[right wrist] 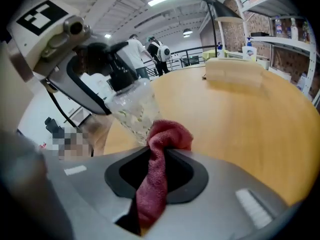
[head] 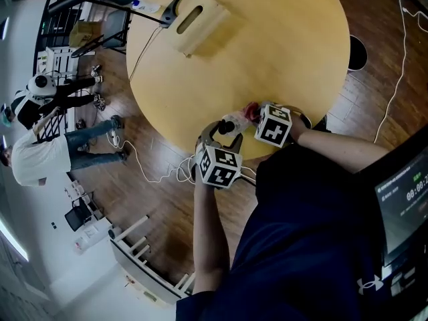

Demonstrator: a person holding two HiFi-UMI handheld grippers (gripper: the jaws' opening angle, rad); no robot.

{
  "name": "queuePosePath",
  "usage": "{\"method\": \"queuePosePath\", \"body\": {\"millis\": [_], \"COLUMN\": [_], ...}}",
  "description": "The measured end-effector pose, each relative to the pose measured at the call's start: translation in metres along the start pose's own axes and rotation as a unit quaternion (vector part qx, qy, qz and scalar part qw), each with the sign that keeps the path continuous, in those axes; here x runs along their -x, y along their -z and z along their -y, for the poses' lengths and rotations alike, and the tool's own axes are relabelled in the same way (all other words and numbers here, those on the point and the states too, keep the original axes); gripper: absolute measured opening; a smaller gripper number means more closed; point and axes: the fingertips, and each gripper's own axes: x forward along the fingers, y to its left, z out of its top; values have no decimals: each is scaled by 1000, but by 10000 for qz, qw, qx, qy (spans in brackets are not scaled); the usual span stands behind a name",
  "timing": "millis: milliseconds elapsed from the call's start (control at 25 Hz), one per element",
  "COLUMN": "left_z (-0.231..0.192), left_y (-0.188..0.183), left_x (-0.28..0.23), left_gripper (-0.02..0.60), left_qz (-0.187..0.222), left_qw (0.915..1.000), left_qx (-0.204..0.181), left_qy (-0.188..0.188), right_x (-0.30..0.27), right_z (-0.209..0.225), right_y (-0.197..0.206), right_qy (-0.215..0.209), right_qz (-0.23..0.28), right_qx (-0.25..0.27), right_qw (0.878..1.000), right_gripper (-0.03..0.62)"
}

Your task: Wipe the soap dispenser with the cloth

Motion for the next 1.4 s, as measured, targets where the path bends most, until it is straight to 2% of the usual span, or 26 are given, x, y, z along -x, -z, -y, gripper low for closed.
{"method": "queuePosePath", "body": {"millis": [80, 120, 160, 200, 240, 280, 320, 360, 400, 440, 520, 640, 760, 840, 880, 920, 960, 1040, 1080, 1120, 1160, 1240, 1400], "left_z": [0, -1, -2, -2, -2, -2, -3, -4, -6, -8, -10, -9, -8, -10, -10, -11, -11, -12, -13, -14, -15, -16, -16], "left_y": [3, 4, 6, 6, 4, -1, -7, -11, -12, -10, -2, -3, -6, -4, -2, 1, 3, 6, 6, 5, 4, 3, -3], "left_x": [-1, -1, -1, 0, 2, 7, 11, 14, 14, 12, 6, 2, 0, -2, -3, -3, -3, -1, -1, -1, -1, -2, -6], "left_gripper": [292, 296, 299, 301, 307, 318, 331, 331, 330, 320, 301, 301, 301, 304, 305, 327, 355, 356, 354, 344, 313, 304, 301], "left_qz": [5, -5, -19, -6, 76, 228, 391, 491, 492, 411, 205, 242, 424, 494, 478, 448, 446, 539, 599, 655, 699, 734, 871], "left_qw": [9989, 9989, 9995, 10000, 9979, 9912, 9803, 9704, 9668, 9699, 9823, 9942, 9989, 9986, 9987, 9986, 9968, 9850, 9785, 9747, 9739, 9780, 9915], "left_qx": [-461, -473, -298, 78, 638, 1305, 1934, 2363, 2508, 2398, 1843, 1040, 187, -113, -38, 222, 646, 1638, 1973, 2129, 2144, 1928, 967], "left_qy": [39, 38, 29, 26, 44, 84, 117, 101, 20, -102, -255, -95, 122, 173, 170, 156, 130, 26, -63, -169, -264, -314, 81], "right_x": [-6, -7, -6, -3, 3, 11, 22, 33, 42, 47, 43, 17, -4, -10, -11, -9, -4, 12, 21, 30, 36, 38, 15], "right_z": [0, 0, 1, 0, -1, -4, -8, -12, -16, -18, -19, -8, 5, 10, 11, 12, 11, 6, 3, 0, -2, -4, 8], "right_y": [3, 2, 2, 0, -4, -10, -19, -29, -37, -42, -39, -20, -7, -6, -6, -8, -11, -23, -31, -38, -44, -45, -29], "right_qy": [10, -14, -36, -51, -67, -92, -122, -145, -151, -142, -119, -78, 33, 19, -15, -42, -58, -98, -118, -124, -117, -89, -25], "right_qz": [-91, -102, -97, -73, -15, 93, 247, 414, 550, 625, 578, 241, -76, -179, -209, -214, -170, 74, 230, 364, 447, 455, 140], "right_qx": [-2, -28, -70, -112, -141, -143, -114, -53, 31, 123, 235, 151, 71, -3, -39, -60, -62, -52, -38, -3, 56, 199, 184], "right_qw": [10000, 9999, 9999, 9999, 9999, 9998, 9996, 9990, 9984, 9979, 9980, 9996, 9999, 9998, 9998, 9997, 9998, 9999, 9997, 9993, 9989, 9987, 9997], "right_gripper": [84, 84, 84, 84, 84, 84, 84, 84, 84, 85, 86, 86, 86, 86, 86, 86, 86, 86, 86, 86, 86, 86, 86]}}
